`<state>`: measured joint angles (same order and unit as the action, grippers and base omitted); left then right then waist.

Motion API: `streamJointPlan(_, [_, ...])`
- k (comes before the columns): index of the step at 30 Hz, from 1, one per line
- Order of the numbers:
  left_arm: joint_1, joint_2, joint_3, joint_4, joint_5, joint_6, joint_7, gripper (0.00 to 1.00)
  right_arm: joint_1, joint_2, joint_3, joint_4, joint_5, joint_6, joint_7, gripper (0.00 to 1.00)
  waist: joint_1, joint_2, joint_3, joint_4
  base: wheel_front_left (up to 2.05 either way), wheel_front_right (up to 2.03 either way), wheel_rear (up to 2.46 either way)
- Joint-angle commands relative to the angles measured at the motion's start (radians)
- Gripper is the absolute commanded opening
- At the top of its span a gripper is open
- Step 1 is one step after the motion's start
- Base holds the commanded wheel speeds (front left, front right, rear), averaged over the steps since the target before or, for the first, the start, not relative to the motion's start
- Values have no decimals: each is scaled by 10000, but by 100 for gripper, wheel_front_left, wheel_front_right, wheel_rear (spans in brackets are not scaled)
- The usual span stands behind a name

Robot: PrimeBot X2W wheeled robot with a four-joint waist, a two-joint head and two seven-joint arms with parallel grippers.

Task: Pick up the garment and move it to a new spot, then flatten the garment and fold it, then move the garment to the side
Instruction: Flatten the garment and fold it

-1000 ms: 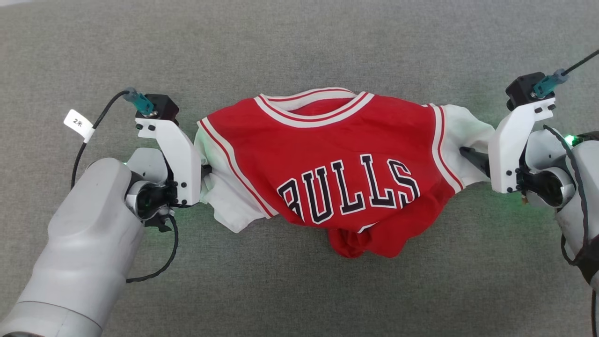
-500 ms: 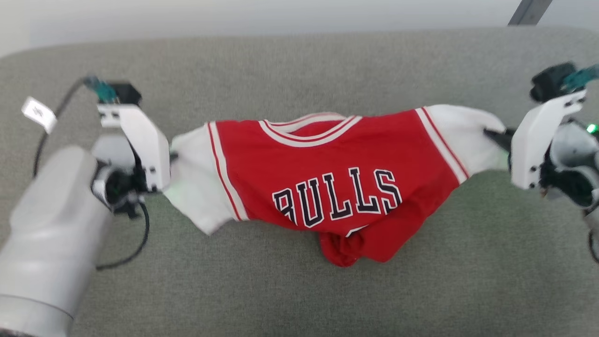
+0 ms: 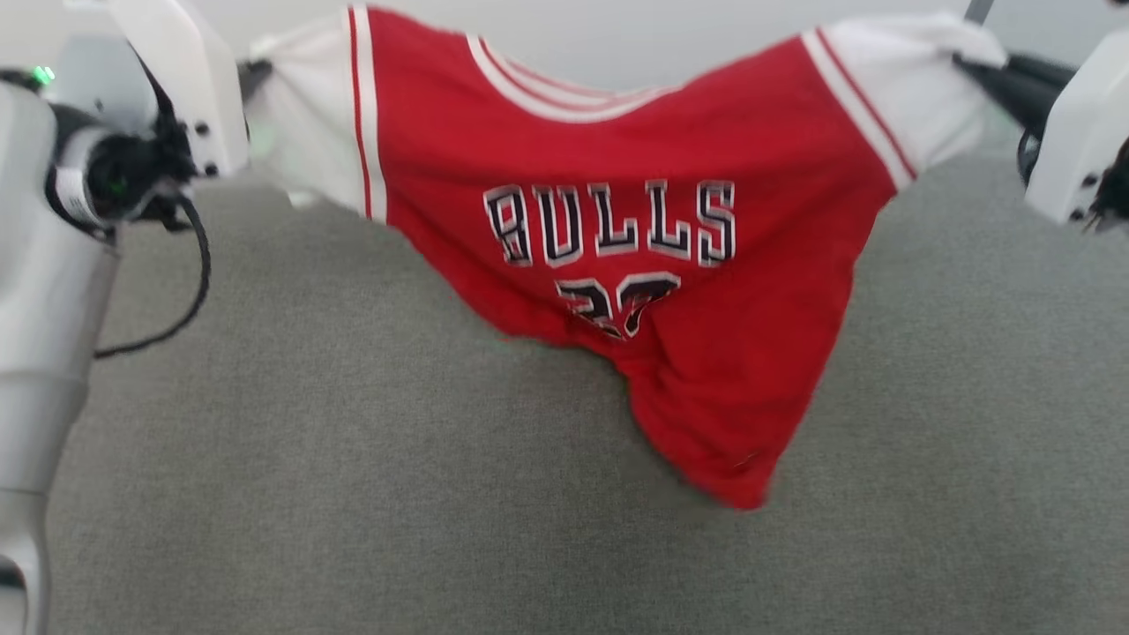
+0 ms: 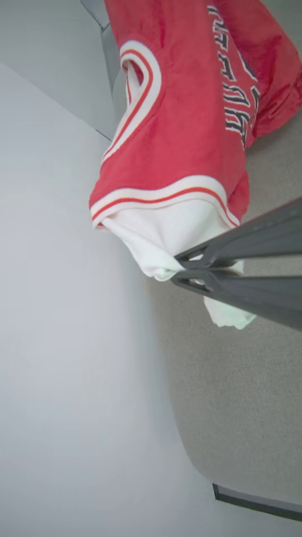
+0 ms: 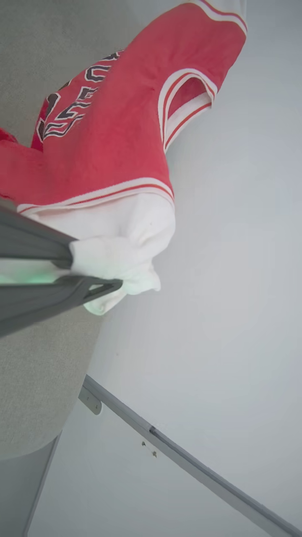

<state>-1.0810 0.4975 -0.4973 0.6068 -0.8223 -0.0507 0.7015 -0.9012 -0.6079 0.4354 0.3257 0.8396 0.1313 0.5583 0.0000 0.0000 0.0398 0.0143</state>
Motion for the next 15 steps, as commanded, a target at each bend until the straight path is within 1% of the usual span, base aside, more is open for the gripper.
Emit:
streamJointPlan(1, [-264, 58, 50, -152, 61, 85, -16, 0, -249, 87, -161, -60, -123, -10, 37, 0, 0, 0, -197, -60, 0, 0, 0])
streamJointPlan(9, [-1250, 117, 200, -626, 126, 290, 110, 0, -1090, 623, -707, -163, -570, -10, 408, 0, 0, 0, -448, -138, 0, 0, 0])
streamJointPlan(10, [-1463, 124, 254, -666, 128, 358, 130, 0, -1288, 804, -849, -158, -608, -10, 409, 0, 0, 0, -438, -159, 0, 0, 0])
streamJointPlan(15, [-1978, 73, 304, -639, 173, 489, 195, 0, -1678, 1089, -1000, 22, -1074, -10, 317, 0, 0, 0, -203, -195, 0, 0, 0])
